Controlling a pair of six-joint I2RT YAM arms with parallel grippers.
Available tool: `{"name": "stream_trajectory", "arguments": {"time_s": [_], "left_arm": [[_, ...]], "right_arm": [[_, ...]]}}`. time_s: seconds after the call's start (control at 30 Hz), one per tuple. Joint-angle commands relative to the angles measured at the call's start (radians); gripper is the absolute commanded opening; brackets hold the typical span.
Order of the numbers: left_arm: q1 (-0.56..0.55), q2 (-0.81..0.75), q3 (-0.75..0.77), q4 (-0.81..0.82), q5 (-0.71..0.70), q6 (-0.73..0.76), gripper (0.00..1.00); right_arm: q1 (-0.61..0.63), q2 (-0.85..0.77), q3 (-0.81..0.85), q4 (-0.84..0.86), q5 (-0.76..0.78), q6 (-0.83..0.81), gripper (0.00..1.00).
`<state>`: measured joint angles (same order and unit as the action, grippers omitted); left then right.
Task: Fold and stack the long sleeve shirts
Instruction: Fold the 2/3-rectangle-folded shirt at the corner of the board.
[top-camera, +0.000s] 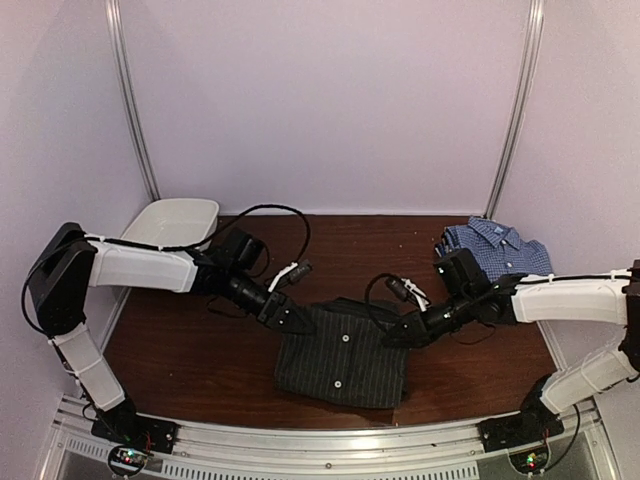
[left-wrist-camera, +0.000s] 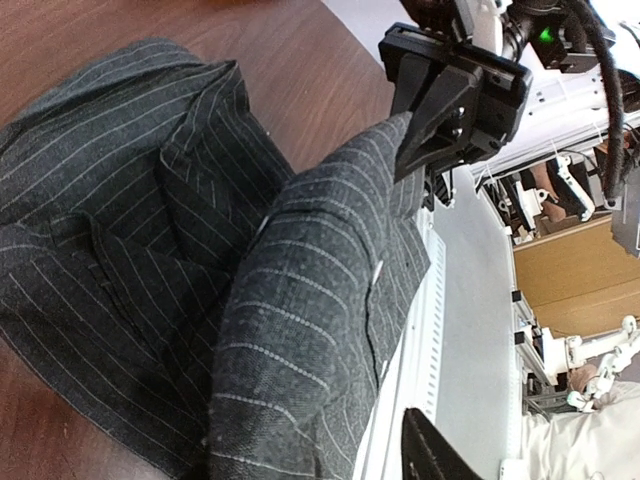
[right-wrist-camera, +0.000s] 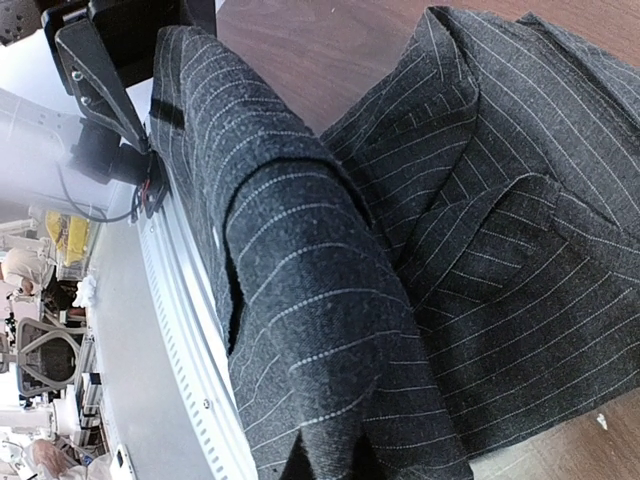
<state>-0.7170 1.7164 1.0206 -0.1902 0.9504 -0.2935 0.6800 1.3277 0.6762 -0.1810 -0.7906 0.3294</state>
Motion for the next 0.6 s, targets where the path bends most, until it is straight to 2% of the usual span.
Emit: {"name": "stream_trajectory", "arguments": {"time_s": [0.0, 0.17, 0.27, 0.33, 0.4, 0.43, 0.57], "left_arm": [[0.002, 0.010, -0.039, 0.177, -0.026, -0.008, 0.49], [0.002, 0.041, -0.048, 0.288, -0.048, -0.033, 0.47], [0.002, 0.060, -0.040, 0.339, -0.055, -0.056, 0.37], [0.002, 0.064, -0.043, 0.381, -0.050, -0.082, 0.20], [0.002, 0.058, -0.055, 0.431, -0.041, -0.117, 0.05], [0.002, 0.053, -0.065, 0.464, -0.038, -0.137, 0.00], [0.002, 0.023, -0.088, 0.509, -0.045, -0.195, 0.00]], "right_arm": [[-0.039, -0.004, -0.024, 0.067, -0.052, 0.007, 0.00], [-0.074, 0.008, -0.042, 0.114, -0.100, 0.023, 0.00], [-0.084, 0.024, -0.046, 0.147, -0.122, 0.039, 0.00], [-0.089, 0.033, -0.052, 0.162, -0.121, 0.050, 0.02], [-0.091, 0.036, -0.061, 0.177, -0.112, 0.060, 0.09], [-0.091, 0.035, -0.063, 0.178, -0.104, 0.064, 0.15], [-0.091, 0.010, -0.086, 0.178, -0.052, 0.071, 0.35]]}}
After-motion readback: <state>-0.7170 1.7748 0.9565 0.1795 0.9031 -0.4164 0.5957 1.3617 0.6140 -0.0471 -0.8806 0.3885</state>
